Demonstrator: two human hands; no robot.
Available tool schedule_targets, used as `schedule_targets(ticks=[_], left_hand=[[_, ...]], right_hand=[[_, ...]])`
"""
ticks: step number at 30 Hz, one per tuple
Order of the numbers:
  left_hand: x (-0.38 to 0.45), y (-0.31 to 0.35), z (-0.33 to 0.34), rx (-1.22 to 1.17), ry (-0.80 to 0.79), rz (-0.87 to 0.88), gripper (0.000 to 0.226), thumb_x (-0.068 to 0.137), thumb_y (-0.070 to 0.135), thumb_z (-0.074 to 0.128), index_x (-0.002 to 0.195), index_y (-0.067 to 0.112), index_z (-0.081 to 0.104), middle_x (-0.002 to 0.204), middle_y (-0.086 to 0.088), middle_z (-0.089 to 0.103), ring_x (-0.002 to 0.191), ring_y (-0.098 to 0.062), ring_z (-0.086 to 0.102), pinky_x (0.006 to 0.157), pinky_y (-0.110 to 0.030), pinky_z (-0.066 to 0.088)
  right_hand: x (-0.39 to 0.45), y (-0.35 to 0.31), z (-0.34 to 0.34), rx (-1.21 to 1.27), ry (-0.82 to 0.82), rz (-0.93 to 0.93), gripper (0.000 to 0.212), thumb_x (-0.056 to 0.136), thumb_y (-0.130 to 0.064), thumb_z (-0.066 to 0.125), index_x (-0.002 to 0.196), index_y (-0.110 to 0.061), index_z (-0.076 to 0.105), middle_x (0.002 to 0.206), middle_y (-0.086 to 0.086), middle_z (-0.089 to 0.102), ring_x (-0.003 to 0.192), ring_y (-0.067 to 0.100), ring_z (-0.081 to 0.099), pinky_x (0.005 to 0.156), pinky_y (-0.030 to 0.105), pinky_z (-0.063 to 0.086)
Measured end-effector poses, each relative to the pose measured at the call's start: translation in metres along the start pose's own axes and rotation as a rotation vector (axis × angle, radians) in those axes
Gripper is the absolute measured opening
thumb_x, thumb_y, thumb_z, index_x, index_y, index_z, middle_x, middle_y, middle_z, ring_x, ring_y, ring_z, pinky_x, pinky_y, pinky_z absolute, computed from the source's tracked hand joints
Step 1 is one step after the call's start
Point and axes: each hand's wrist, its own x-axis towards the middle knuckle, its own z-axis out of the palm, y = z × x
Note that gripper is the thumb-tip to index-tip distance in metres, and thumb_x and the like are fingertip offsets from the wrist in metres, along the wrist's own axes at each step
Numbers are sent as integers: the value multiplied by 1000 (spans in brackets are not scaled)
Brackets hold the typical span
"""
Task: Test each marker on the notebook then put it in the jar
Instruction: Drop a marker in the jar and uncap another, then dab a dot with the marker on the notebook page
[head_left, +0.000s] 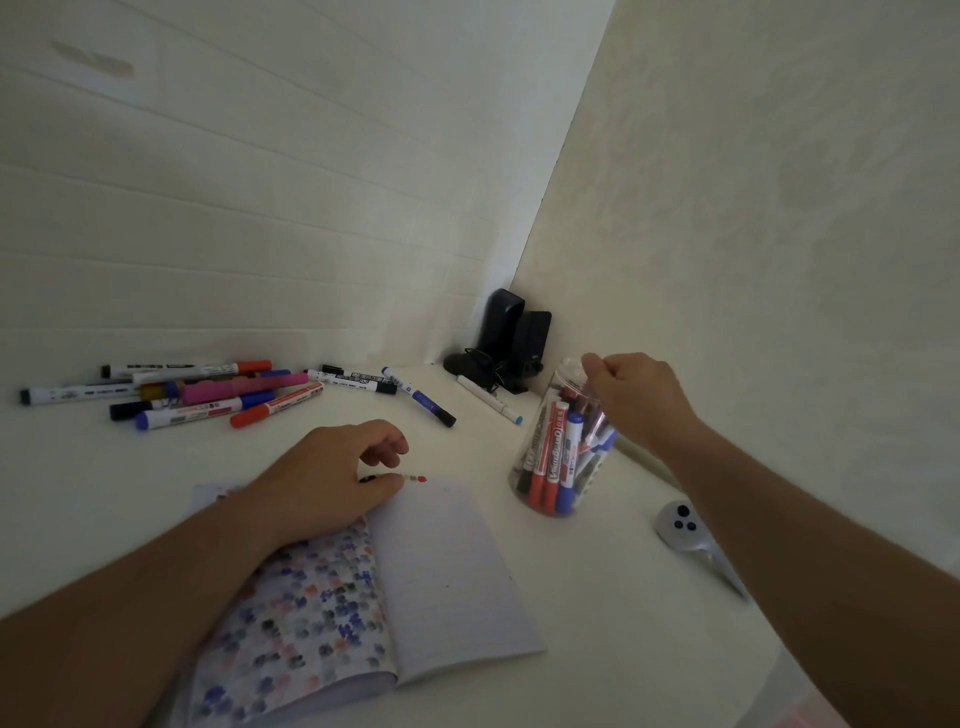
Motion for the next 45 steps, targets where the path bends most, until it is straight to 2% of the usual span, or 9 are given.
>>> schedule_targets(ticks=[6,8,12,17,22,26,31,37,45], left_hand=[[0,1,1,12,-20,2,20,95,35,68,110,46,60,103,27,65,101,11,58,84,-11,45],[2,1,2,18,-35,0,20,95,33,67,109,46,59,103,26,65,101,9,58,85,-13,46],[3,2,3,31,-38,5,19,96,31,65,108,44,60,103,24,65,100,6,58,82,-13,43],[4,2,4,37,-50,-6,18,96,32,65,110,43,61,105,23,65,101,6,58,85,-13,45],[3,2,2,46,-13,-17,20,98,32,64,117,38,64,108,22,65,103,5,57,84,-11,45],[4,2,2,98,14,-68,21,97,45,61,118,44,62,108,24,65,99,5,58,89,-23,52],[0,12,-4,13,38,-78,52,86,70,62,130,46,51,110,24,64,102,4,59,88,-29,54],[-2,24,0,109,21,80,30,93,54,64,111,32,55,102,15,62,92,-2,59,77,-32,53],[-3,29,6,57,-5,87,16,107,36,40,108,22,48,91,0,66,80,-19,63,71,-48,52]], right_hand=[[-23,-33,41,25,521,-635,25,99,-29,60,84,-13,73,94,0,63,94,21,51,78,35,40],[-27,-53,75,51,347,-693,15,97,-23,63,100,-14,75,105,2,63,100,20,54,85,30,43],[-15,-79,135,115,-141,-292,42,102,-27,60,144,-22,56,147,-2,50,131,15,48,108,29,39],[19,-86,181,170,-232,-41,16,102,-30,63,115,-23,57,108,-2,62,90,14,59,81,34,54],[35,-93,187,109,-207,-57,17,103,-24,62,118,-20,57,108,6,64,92,22,60,79,40,55],[8,-91,154,466,-282,-67,37,102,-22,64,137,-26,52,102,2,66,83,17,65,65,29,51],[-48,-80,126,1201,-655,30,16,89,4,74,99,-2,64,93,19,69,81,26,74,72,34,63],[-73,-77,137,1412,-555,-24,27,83,-28,77,78,-9,58,63,8,63,58,19,58,54,31,47],[-75,-78,142,1366,-397,-112,32,92,-12,77,76,-8,50,58,6,54,51,12,47,48,22,39]])
